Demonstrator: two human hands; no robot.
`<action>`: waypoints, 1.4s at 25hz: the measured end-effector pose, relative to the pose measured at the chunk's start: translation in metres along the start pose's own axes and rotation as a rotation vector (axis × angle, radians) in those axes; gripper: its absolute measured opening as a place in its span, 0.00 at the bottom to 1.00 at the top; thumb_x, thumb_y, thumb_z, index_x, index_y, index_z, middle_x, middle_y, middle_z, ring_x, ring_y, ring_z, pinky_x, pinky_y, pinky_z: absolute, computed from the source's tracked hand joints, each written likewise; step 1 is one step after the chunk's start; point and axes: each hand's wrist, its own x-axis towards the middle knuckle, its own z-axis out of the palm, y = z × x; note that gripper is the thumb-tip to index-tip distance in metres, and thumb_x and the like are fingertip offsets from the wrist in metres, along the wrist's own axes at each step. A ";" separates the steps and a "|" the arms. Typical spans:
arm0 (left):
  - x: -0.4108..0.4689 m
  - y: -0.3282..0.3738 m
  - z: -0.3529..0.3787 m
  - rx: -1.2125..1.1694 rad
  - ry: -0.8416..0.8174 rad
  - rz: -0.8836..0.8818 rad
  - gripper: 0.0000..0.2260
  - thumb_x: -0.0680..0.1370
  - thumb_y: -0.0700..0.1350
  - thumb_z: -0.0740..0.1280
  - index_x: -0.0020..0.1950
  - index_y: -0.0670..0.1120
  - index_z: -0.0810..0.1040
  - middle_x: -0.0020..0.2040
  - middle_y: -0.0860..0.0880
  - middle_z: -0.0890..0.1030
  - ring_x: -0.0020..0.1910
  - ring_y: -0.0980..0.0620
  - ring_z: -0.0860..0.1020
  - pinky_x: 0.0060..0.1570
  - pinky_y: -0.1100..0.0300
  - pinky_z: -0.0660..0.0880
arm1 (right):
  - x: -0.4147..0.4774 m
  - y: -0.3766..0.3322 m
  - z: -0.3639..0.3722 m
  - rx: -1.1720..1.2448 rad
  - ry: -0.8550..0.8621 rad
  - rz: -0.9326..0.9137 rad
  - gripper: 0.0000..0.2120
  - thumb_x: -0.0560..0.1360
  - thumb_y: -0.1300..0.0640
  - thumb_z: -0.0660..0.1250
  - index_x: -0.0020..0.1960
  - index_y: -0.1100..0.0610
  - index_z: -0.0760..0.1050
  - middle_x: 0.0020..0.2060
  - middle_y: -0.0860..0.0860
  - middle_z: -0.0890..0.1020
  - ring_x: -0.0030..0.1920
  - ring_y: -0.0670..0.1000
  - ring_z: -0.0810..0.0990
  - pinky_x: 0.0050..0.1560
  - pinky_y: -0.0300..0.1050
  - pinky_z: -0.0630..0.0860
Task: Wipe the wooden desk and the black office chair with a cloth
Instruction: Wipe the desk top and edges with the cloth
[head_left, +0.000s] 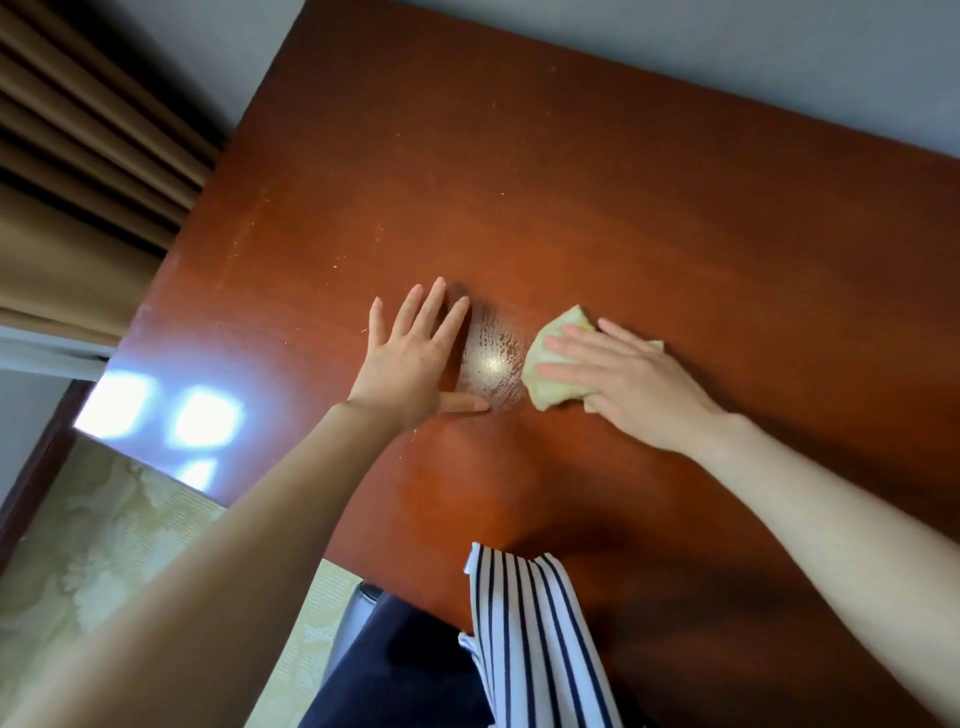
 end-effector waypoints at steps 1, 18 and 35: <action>-0.003 0.007 0.001 -0.003 0.000 -0.006 0.51 0.67 0.72 0.63 0.78 0.50 0.42 0.78 0.47 0.39 0.77 0.47 0.40 0.71 0.40 0.37 | -0.001 0.011 -0.006 0.014 0.002 0.046 0.29 0.72 0.64 0.68 0.70 0.46 0.68 0.72 0.46 0.66 0.73 0.44 0.57 0.74 0.45 0.45; 0.004 -0.022 -0.023 0.058 0.065 -0.021 0.51 0.66 0.72 0.62 0.78 0.49 0.42 0.78 0.46 0.40 0.77 0.46 0.41 0.71 0.39 0.38 | 0.120 0.092 -0.056 0.072 0.179 0.445 0.19 0.81 0.58 0.57 0.72 0.53 0.65 0.74 0.55 0.63 0.74 0.56 0.56 0.72 0.48 0.52; -0.009 -0.168 -0.033 0.285 -0.007 0.477 0.47 0.71 0.72 0.56 0.77 0.47 0.38 0.78 0.46 0.37 0.76 0.44 0.38 0.71 0.39 0.39 | 0.158 -0.118 0.032 0.120 0.395 0.722 0.19 0.77 0.62 0.63 0.67 0.54 0.73 0.69 0.53 0.71 0.72 0.55 0.65 0.71 0.41 0.53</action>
